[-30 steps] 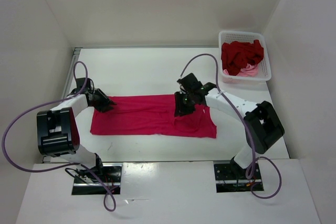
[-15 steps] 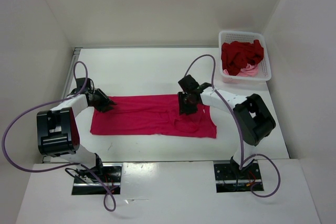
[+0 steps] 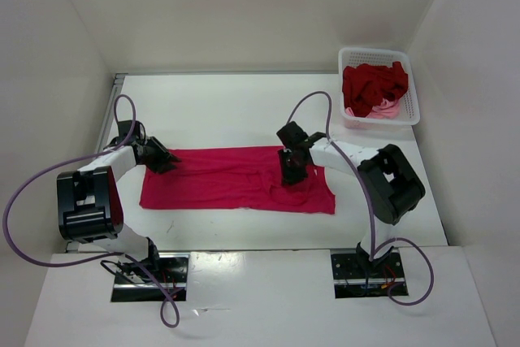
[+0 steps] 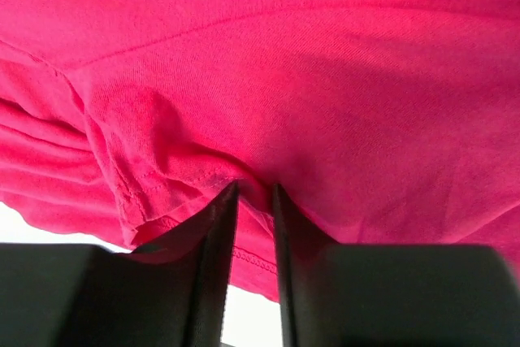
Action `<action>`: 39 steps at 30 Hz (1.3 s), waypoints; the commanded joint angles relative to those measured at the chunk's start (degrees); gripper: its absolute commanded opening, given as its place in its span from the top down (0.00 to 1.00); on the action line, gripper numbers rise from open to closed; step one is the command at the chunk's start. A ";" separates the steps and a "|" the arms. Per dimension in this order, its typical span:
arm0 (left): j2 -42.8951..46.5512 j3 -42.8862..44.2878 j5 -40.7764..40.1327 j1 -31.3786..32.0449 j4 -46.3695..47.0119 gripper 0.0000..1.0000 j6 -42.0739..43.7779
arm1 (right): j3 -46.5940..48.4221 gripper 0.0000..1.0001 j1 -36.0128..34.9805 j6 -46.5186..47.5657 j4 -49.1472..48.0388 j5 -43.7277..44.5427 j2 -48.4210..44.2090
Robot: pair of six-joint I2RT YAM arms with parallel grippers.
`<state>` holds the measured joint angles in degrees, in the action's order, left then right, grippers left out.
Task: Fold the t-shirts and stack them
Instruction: Fold the other side of the tshirt into a rectangle
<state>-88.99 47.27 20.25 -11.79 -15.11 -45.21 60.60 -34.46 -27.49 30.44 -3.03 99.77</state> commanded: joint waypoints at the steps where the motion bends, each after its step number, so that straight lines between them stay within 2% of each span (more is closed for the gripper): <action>1: 1.19 0.11 1.19 0.19 1.84 0.62 -0.14 | -0.66 0.72 0.18 0.33 -0.38 -1.19 -1.06; 2: 1.19 0.11 1.19 0.19 1.84 0.62 -0.14 | -0.66 0.81 0.18 0.85 0.14 -1.19 -1.06; 6: 0.66 0.11 1.19 0.19 1.84 0.62 -0.14 | -0.66 0.96 0.18 0.85 1.20 -2.33 -2.46; 16: 0.66 1.16 1.72 0.19 1.84 0.62 -0.14 | -3.38 0.94 -0.35 2.00 7.53 -12.96 -7.66; 19: 0.13 1.77 1.72 0.19 1.84 0.62 -0.14 | -4.78 0.84 -0.87 2.00 7.53 -14.63 -8.27; 21: 0.13 2.39 2.24 0.19 1.32 0.62 -0.14 | -4.79 0.81 -0.87 2.78 8.32 -16.57 -8.27; 24: 0.13 3.88 2.25 0.19 0.79 0.62 -0.14 | -2.52 0.62 -1.40 4.36 10.16 -16.57 -8.27; 25: 0.13 3.89 2.95 0.19 0.79 0.62 -0.14 | -1.81 0.44 -1.40 4.37 10.17 -16.57 -8.27; 26: 0.13 4.67 2.95 0.19 0.79 0.62 -0.14 | -0.93 0.40 -1.40 4.37 10.17 -16.57 -8.27; 27: 0.66 5.37 3.47 0.19 0.79 0.62 -0.14 | 0.38 0.40 -1.40 4.37 10.17 -16.57 -8.27; 28: 0.66 5.38 3.48 0.19 0.79 0.62 -0.14 | 1.01 0.43 -0.79 4.37 10.17 -16.57 -8.27; 29: 1.18 5.90 3.48 0.71 0.79 0.62 -0.14 | 1.01 0.50 -0.79 4.37 9.56 -15.96 -8.27; 30: 1.71 5.91 3.48 1.59 0.27 0.62 -0.14 | 1.71 0.60 -0.79 3.15 7.47 -15.26 -8.27; 31: 1.72 5.91 3.48 2.29 0.26 0.62 -0.14 | 1.72 0.80 -0.79 2.36 6.23 -14.65 -6.88; 33: 1.72 5.91 2.87 4.66 0.26 0.62 -0.14 | 2.24 0.92 -0.79 0.07 3.07 -13.94 -4.77; 36: 1.72 5.30 2.86 6.51 0.26 0.62 -0.67 | 3.11 0.95 -0.79 -1.95 1.03 -13.41 -1.86; 39: 1.19 4.77 2.86 7.05 0.79 0.62 -0.67 | 3.65 0.79 -1.49 -1.96 0.51 -13.41 -1.86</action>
<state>-88.97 51.72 22.44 -4.89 -14.98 -45.36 61.67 -35.35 -28.18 34.02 -17.23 97.71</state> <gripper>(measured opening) 0.382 0.183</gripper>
